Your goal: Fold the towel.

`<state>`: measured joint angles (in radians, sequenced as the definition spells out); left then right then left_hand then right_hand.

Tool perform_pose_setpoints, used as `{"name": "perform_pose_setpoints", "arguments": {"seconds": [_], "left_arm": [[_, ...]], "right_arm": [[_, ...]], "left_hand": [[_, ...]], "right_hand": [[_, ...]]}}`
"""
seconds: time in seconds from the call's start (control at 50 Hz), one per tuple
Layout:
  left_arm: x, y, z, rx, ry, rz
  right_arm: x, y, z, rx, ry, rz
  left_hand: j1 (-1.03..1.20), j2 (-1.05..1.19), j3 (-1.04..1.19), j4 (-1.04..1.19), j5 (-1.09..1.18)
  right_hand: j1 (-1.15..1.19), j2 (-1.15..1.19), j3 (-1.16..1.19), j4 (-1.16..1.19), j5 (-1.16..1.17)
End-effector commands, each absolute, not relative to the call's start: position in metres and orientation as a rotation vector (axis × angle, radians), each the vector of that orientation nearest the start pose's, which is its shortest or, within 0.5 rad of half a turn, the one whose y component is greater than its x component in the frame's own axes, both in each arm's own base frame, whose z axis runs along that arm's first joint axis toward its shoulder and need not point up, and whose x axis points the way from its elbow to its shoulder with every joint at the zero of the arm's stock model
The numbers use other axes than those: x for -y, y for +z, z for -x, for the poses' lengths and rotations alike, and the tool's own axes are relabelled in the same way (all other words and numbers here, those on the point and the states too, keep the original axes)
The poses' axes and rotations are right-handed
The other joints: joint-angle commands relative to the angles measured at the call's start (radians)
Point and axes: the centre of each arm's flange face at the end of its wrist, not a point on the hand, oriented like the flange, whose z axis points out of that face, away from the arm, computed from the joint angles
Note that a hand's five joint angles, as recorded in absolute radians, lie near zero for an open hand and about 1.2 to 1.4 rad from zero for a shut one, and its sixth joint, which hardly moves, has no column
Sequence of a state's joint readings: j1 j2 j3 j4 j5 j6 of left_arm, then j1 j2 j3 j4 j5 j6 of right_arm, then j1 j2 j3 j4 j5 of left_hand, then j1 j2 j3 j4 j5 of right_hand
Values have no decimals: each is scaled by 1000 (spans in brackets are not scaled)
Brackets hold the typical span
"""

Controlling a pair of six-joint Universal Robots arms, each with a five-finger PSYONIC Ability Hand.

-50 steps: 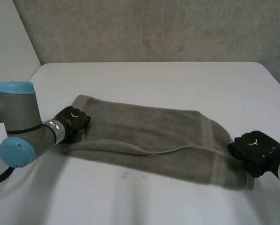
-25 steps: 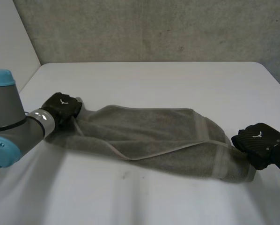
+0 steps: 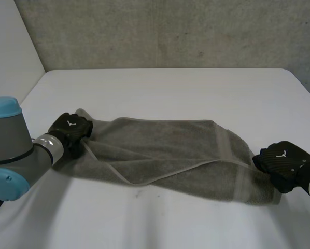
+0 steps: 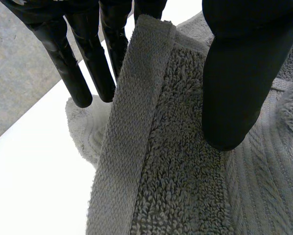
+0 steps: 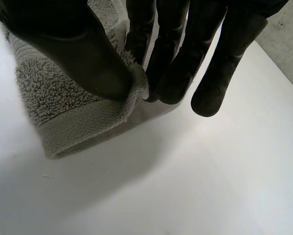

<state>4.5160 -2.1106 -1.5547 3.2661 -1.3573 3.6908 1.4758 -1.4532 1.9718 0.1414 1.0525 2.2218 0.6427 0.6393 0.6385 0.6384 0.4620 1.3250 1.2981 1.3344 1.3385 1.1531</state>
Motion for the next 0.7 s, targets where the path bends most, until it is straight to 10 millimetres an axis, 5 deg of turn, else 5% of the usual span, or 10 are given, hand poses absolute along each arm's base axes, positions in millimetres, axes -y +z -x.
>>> {"name": "perform_pose_setpoints", "arguments": {"seconds": [0.02, 0.34, 0.7], "left_arm": [[318, 150, 216, -2326, -1758, -1107], [307, 166, 196, -2284, -1800, -1021], [300, 156, 200, -2310, -1797, -1059]], "right_arm": [[238, 169, -155, -2370, -1509, 1421], [237, 167, -155, -2371, -1499, 1423], [237, 165, -155, -2379, -1487, 1421]], "left_hand": [[105, 108, 109, 109, 111], [211, 214, 215, 215, 217], [355, 358, 359, 359, 361]], "right_hand": [[71, 98, 62, 58, 69], [71, 98, 62, 58, 69], [71, 98, 62, 58, 69]]}}
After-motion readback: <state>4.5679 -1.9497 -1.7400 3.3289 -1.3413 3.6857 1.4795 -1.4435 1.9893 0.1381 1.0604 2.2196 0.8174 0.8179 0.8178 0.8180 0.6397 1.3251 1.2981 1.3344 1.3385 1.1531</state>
